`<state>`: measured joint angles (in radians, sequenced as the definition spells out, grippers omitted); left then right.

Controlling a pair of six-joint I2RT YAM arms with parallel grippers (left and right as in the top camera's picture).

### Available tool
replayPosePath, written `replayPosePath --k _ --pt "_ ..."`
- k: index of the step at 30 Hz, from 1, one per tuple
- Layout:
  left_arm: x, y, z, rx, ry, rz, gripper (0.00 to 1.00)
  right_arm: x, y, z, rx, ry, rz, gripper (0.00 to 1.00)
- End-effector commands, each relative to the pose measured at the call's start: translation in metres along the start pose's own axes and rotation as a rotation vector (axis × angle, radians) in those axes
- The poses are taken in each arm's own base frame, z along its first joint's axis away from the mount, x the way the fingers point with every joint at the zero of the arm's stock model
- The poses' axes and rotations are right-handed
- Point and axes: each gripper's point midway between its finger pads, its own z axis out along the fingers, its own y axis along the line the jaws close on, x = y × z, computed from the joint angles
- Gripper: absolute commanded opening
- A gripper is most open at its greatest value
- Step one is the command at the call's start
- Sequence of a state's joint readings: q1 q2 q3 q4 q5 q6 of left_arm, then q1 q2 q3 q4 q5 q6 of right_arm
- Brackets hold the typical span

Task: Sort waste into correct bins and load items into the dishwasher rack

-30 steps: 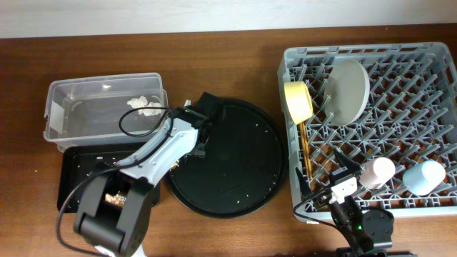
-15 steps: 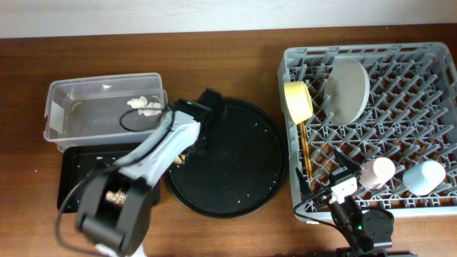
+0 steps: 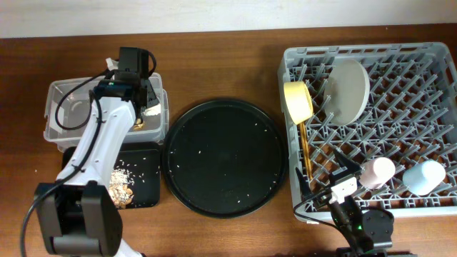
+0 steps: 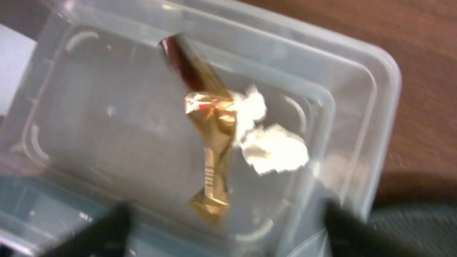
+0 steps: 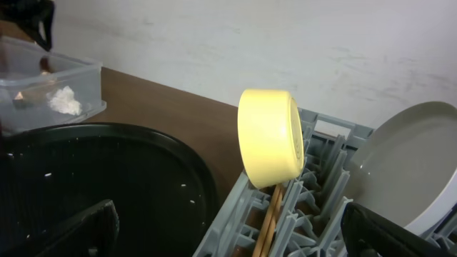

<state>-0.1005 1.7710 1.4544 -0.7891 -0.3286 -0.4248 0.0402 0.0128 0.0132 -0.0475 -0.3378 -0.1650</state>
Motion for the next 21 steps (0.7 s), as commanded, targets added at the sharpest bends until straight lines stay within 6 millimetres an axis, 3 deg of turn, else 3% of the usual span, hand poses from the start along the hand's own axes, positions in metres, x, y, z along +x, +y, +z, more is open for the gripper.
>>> replayPosePath --k 1,5,10,13,21 --pt "-0.021 -0.006 -0.064 0.145 -0.064 -0.045 0.99 0.003 0.0 0.0 0.003 0.003 0.001 0.98" --pt "-0.004 0.008 -0.152 0.301 -0.09 -0.03 0.99 0.003 0.0 0.0 0.003 0.003 0.001 0.98" --pt "0.066 0.05 -0.222 0.345 -0.037 0.187 0.99 0.003 0.0 0.0 0.003 0.003 0.001 0.98" --pt "0.095 0.07 -0.241 0.335 -0.002 0.192 0.99 0.003 0.0 0.0 0.003 0.003 0.001 0.98" --pt "0.099 0.075 -0.252 0.35 -0.037 0.189 1.0 0.003 0.0 0.0 0.003 0.003 0.001 0.98"
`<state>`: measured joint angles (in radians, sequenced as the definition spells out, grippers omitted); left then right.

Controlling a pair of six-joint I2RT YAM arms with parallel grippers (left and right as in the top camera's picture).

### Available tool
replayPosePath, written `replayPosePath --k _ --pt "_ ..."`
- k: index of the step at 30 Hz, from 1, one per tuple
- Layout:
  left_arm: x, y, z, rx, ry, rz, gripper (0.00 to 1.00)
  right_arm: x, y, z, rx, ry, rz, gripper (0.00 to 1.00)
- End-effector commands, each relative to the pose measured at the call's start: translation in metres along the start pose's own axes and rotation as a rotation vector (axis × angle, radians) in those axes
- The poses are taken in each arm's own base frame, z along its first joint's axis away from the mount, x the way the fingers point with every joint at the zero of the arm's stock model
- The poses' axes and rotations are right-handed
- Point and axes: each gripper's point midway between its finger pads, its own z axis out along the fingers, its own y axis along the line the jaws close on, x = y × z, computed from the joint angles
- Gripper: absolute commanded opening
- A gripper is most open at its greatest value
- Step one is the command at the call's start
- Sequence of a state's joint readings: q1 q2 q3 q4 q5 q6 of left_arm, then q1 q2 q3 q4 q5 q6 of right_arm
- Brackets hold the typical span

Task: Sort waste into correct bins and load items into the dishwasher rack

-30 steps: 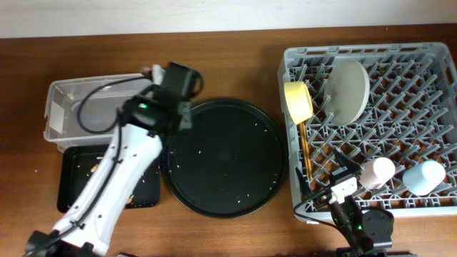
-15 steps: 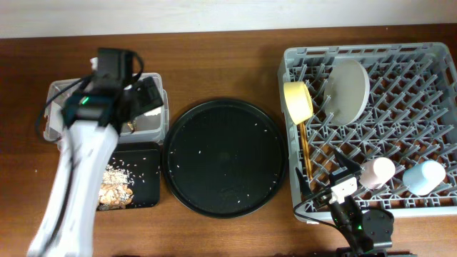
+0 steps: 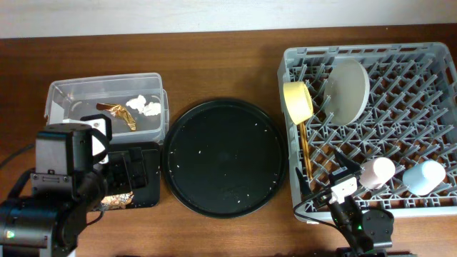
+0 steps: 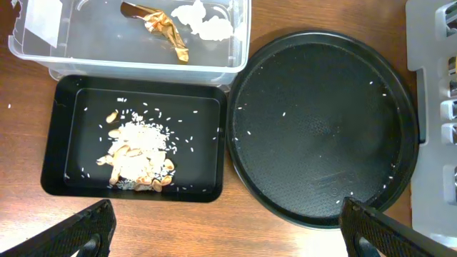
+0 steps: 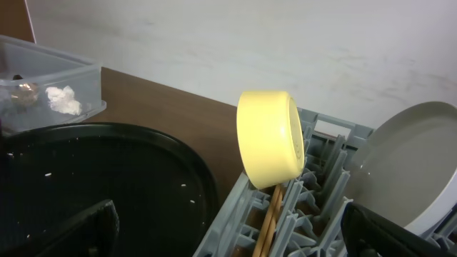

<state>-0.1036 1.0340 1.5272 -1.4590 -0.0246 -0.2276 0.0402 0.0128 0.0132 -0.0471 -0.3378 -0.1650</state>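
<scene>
The clear plastic bin (image 4: 128, 68) holds a gold wrapper (image 4: 163, 27) and white tissue (image 4: 203, 20). In front of it, the black rectangular tray (image 4: 53, 143) carries rice and food scraps (image 4: 136, 150). My left gripper (image 4: 228, 210) hangs open and empty high over the table's front, between that tray and the round black tray (image 4: 321, 128). The grey rack (image 3: 371, 128) holds a yellow bowl (image 5: 270, 139), a grey plate (image 5: 407, 164), chopsticks (image 3: 305, 150) and two white cups (image 3: 376, 173). My right gripper (image 5: 228, 214) stands open and empty at the rack's front left corner.
The round black tray (image 3: 225, 157) lies between the bins and the rack, with only a few rice grains on it. My left arm's body (image 3: 64, 185) covers the front left of the table. A white wall runs behind the table.
My left gripper was open close over the clear bin's wrapper and tissue; now it is open high over the table's front left. The right arm has not moved.
</scene>
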Motion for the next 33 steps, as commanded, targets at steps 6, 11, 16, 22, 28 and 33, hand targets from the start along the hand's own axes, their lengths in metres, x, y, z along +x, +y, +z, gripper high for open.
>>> replayPosePath --k 6,11,16,22,28,33 --pt "-0.049 -0.02 -0.023 0.086 -0.331 0.072 0.99 0.003 0.0 0.0 0.003 0.003 0.001 0.98" --pt "-0.04 -0.034 -0.001 0.201 -0.652 0.205 0.99 0.003 0.0 0.0 0.003 0.003 0.001 0.98" --pt "0.002 -0.025 0.054 0.228 -0.838 0.199 0.99 0.003 0.0 0.0 0.003 0.003 0.001 0.98" --pt "0.037 -0.019 0.101 0.257 -0.996 0.197 0.99 0.003 0.0 0.0 0.003 0.003 0.001 0.98" --pt "0.056 -0.013 0.133 0.232 -0.91 0.194 0.99 0.003 0.0 0.0 0.003 0.003 0.001 0.98" --pt "0.062 -0.011 0.141 0.221 -0.871 0.193 0.99 0.003 0.0 0.0 0.003 0.003 0.001 0.98"
